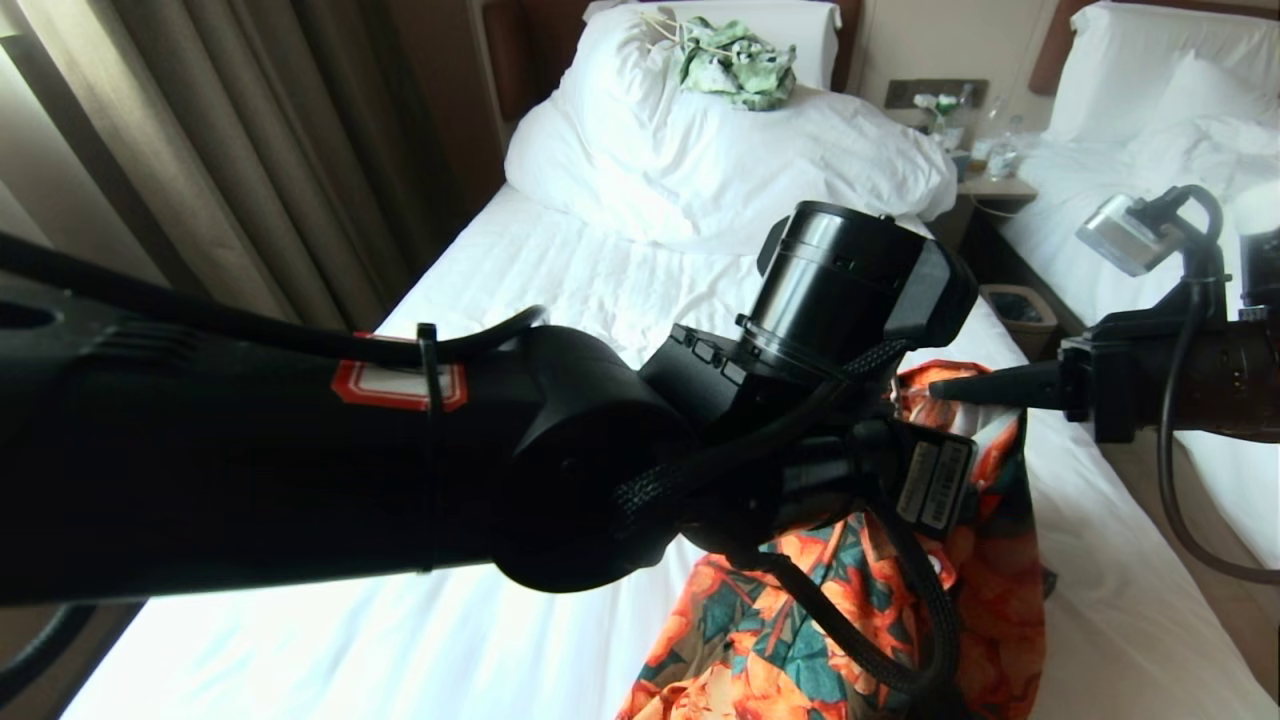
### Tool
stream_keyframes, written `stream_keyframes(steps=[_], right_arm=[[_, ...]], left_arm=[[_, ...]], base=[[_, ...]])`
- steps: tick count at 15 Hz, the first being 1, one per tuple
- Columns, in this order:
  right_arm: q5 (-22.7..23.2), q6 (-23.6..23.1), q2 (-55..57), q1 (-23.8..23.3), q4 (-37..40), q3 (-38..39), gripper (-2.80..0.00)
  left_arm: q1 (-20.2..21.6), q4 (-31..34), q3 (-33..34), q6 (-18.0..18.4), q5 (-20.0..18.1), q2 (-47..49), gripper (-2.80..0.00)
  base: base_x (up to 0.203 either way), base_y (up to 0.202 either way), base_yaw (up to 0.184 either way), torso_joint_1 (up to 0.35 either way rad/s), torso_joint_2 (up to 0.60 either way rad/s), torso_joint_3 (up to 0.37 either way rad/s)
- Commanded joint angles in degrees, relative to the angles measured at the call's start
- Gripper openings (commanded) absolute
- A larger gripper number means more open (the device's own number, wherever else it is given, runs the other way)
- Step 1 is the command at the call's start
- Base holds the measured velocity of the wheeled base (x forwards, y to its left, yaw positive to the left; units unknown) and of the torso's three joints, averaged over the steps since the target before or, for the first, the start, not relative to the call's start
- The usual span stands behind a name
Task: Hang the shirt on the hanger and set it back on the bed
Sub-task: Hook the other side of the shirt onto the hanger
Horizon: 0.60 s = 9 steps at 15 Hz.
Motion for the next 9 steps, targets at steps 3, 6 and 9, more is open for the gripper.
stream_keyframes(steps=[3, 6, 9], right_arm=[[1.32, -0.08, -2.16, 0.05, 0.24, 0.69, -2.8], [2.01, -0.08, -3.59, -0.03, 0.16, 1.19, -2.8], [2.05, -1.4, -4.12, -0.12, 0.24, 1.48, -2.8]], left_arm=[[0.01, 1.11, -2.75, -0.13, -0.38, 0.27, -2.8], [-0.16, 1.01, -4.68, -0.37, -0.38, 0.35, -2.8], [-0.16, 1.0, -5.77, -0.89, -0.38, 0.36, -2.8]], base=[[0.0, 0.0, 0.0, 0.0, 0.0, 0.0], [0.0, 0.0, 0.0, 0.0, 0.0, 0.0], [0.0, 0.0, 0.0, 0.0, 0.0, 0.0]])
